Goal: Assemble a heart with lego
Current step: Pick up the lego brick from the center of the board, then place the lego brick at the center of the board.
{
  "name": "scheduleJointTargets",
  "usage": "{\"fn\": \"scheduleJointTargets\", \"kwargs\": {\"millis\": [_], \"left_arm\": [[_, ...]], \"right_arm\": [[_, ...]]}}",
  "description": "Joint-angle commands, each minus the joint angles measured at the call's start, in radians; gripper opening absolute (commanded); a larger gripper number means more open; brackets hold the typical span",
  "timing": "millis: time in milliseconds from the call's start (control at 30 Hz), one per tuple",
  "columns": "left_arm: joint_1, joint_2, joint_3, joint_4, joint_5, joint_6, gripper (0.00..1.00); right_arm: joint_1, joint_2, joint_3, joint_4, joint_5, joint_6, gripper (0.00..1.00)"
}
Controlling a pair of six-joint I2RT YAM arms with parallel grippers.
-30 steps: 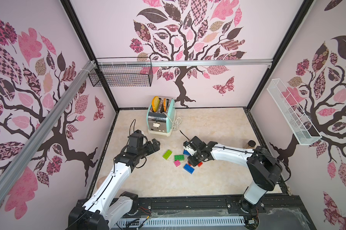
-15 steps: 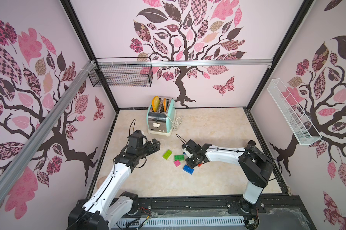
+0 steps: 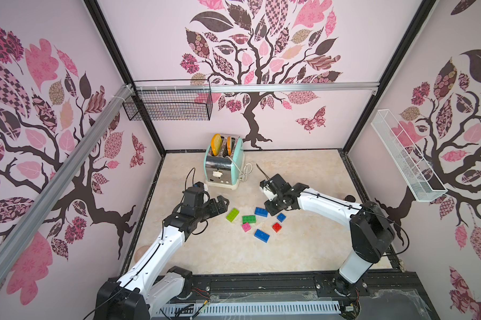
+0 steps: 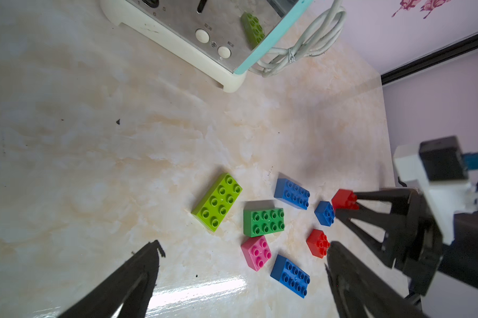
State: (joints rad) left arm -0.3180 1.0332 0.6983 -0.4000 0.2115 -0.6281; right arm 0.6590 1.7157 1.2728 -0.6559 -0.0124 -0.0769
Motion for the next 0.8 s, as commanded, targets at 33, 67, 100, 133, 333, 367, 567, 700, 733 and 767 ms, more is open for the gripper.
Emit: {"fn": "scheduleJointTargets", "kwargs": {"millis": [33, 67, 100, 133, 333, 367, 567, 700, 733, 767], "left_arm": [[-0.016, 0.020, 0.002, 0.024, 0.012, -0.001, 0.97], [-0.017, 0.020, 0.004, 0.018, 0.013, -0.001, 0.97], [-0.018, 0.016, 0.008, 0.010, 0.012, 0.001, 0.97], [-0.018, 0.011, 0.011, 0.002, 0.011, 0.004, 0.97], [-0.016, -0.036, 0.015, -0.032, -0.028, 0.004, 0.97], [-0.015, -0.040, 0.016, -0.035, -0.029, 0.004, 0.97], [-0.013, -0.029, 0.017, -0.025, -0.019, 0.007, 0.97], [-0.013, -0.007, 0.023, -0.016, -0.006, 0.010, 0.97], [-0.013, -0.004, 0.023, -0.014, -0.006, 0.010, 0.97], [-0.014, -0.001, 0.024, -0.013, -0.006, 0.011, 0.97]], "right_arm": [[-0.056, 0.144, 0.177, -0.061, 0.012, -0.134, 0.24], [-0.063, 0.182, 0.211, -0.070, 0.013, -0.149, 0.24], [-0.068, 0.223, 0.258, -0.091, 0.011, -0.168, 0.24], [-0.071, 0.261, 0.295, -0.107, 0.009, -0.182, 0.24], [-0.074, 0.372, 0.382, -0.151, -0.074, -0.277, 0.26], [-0.072, 0.373, 0.377, -0.155, -0.096, -0.307, 0.26], [-0.072, 0.348, 0.308, -0.132, -0.128, -0.417, 0.30], [-0.071, 0.329, 0.283, -0.104, -0.082, -0.413, 0.47], [-0.071, 0.315, 0.271, -0.091, -0.066, -0.410, 0.51], [-0.070, 0.299, 0.257, -0.072, -0.056, -0.403, 0.55]]}}
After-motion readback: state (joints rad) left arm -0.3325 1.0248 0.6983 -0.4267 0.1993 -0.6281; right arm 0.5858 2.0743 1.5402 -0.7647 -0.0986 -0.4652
